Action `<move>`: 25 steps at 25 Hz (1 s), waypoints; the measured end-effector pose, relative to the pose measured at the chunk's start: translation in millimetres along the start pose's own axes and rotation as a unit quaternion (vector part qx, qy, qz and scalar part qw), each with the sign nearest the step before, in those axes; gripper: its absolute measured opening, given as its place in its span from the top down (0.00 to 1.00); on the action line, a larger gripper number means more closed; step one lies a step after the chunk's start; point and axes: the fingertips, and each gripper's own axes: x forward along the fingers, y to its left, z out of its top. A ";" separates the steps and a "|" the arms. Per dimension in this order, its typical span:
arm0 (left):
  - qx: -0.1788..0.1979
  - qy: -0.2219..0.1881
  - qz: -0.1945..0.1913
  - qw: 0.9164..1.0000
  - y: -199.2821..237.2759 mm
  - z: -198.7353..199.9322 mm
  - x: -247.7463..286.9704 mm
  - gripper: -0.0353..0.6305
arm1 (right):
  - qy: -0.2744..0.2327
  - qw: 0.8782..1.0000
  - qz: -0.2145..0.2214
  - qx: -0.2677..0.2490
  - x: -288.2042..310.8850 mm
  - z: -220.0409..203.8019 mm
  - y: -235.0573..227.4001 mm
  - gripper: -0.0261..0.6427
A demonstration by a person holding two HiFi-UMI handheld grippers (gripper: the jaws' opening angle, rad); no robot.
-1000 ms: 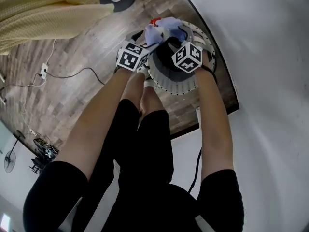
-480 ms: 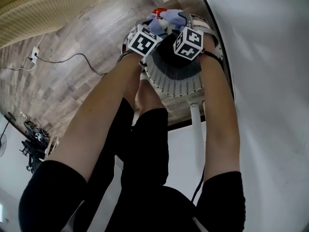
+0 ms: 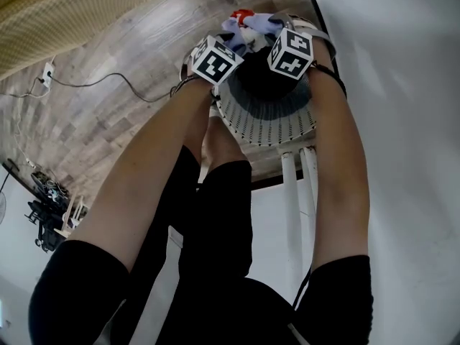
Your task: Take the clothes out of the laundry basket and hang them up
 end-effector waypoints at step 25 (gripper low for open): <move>0.025 -0.260 0.044 0.964 -84.8 65.0 -269.4 0.88 | -0.204 0.938 -0.175 0.219 -275.6 84.9 61.2 0.87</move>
